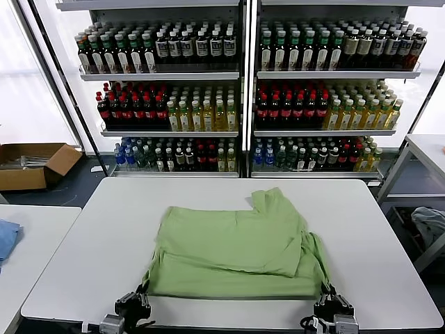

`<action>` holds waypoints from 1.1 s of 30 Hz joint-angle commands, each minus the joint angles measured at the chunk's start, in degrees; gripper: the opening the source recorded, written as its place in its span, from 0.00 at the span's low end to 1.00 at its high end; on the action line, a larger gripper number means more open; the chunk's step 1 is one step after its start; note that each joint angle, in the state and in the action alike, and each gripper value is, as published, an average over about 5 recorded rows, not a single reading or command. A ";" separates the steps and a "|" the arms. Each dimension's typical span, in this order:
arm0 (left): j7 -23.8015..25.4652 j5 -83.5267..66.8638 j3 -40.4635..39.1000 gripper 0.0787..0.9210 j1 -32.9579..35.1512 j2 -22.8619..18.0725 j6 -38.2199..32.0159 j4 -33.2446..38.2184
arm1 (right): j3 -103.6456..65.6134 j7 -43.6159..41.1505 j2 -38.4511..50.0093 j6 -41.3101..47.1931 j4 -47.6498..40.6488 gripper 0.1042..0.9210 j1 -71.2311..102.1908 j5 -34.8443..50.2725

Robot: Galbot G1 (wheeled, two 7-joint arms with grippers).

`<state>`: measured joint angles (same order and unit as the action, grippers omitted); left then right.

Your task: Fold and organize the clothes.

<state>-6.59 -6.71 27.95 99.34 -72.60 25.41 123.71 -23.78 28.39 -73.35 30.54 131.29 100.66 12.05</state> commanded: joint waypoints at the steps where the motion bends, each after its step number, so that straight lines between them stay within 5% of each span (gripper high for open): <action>1: -1.38 1.15 -1.91 0.04 7.53 -0.91 0.56 9.44 | -0.56 0.57 0.06 0.44 7.28 0.34 3.33 0.44; 7: -1.64 -3.06 -0.79 0.23 3.28 -1.56 1.32 16.80 | -5.22 0.00 -0.21 1.15 12.97 0.55 -2.21 2.80; 13: 1.38 -9.19 4.07 0.43 -8.33 1.01 -1.21 13.00 | -12.62 -9.96 4.02 -2.38 6.27 0.76 -13.90 8.94; 17: 5.69 -9.44 3.53 0.58 -17.72 3.85 -1.21 6.29 | -13.92 -19.45 12.27 -0.59 -2.72 0.86 -24.31 13.27; 26: 8.12 -13.49 -3.61 0.86 -39.91 5.85 3.02 -14.91 | 1.07 -29.39 26.25 2.62 -24.86 0.88 -48.36 22.99; 33: 8.46 -14.09 -8.61 0.88 -51.22 5.44 4.54 -29.82 | 13.52 -26.03 22.39 2.62 -39.11 0.88 -62.11 24.07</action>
<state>-0.29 -17.54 25.31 70.45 -68.42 27.70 116.26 -21.84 6.11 -54.51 32.43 110.00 58.25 31.14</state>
